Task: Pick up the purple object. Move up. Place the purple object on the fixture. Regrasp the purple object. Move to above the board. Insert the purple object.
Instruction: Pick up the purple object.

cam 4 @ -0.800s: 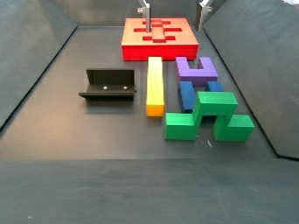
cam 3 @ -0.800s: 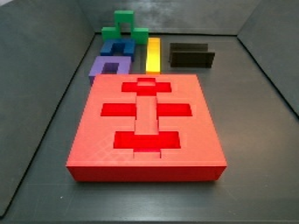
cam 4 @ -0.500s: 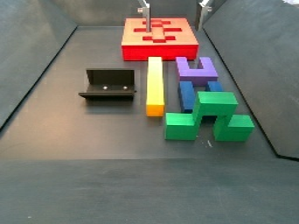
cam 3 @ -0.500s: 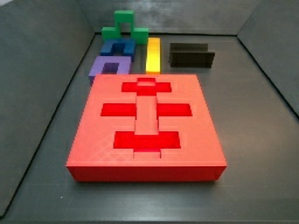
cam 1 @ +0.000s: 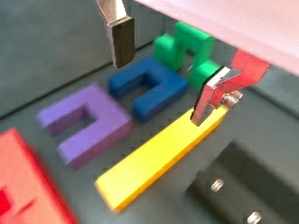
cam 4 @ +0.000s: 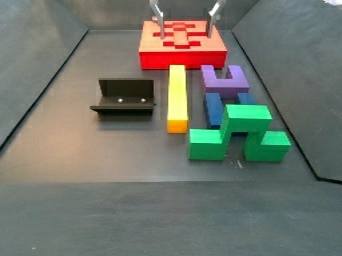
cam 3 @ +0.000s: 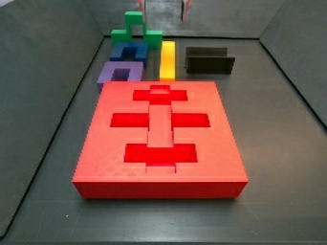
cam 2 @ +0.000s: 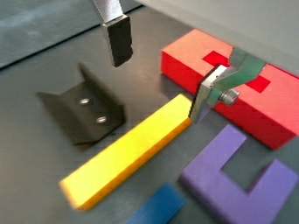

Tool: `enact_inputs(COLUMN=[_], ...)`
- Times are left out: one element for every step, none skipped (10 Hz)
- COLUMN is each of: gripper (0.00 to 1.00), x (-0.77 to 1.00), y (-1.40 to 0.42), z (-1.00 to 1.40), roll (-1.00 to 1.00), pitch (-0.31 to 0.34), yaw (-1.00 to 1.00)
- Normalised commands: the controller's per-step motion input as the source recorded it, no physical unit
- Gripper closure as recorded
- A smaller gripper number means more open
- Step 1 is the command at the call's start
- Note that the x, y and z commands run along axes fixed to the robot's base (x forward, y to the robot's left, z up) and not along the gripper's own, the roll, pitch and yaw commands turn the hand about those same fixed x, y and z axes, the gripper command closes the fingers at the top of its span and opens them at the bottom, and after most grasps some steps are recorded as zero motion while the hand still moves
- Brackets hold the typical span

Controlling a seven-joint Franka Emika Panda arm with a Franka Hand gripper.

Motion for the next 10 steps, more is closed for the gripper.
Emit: enact_inputs(gripper=[0.0,0.0,0.0,0.0,0.0,0.0,0.0,0.0,0.0,0.0], x=[-0.21,-0.57,-0.67,-0.42,-0.31,0.0,-0.12,-0.12,-0.16,-0.08], y=[-0.97,-0.86,-0.66,-0.24,-0.17,-0.01,-0.01,-0.05,-0.09,-0.07], z=[-0.53,-0.58,-0.52,-0.47,-0.42,-0.2,-0.26,-0.5,-0.6,-0.56], roll=[0.02,0.03,0.01,0.0,0.0,0.0,0.0,0.05,0.09,0.09], pitch=[-0.219,-0.329,-0.331,-0.376,-0.276,-0.027,0.0,0.0,-0.02,-0.011], yaw=[0.12,0.01,0.0,0.0,0.0,0.0,0.0,-0.02,-0.01,0.0])
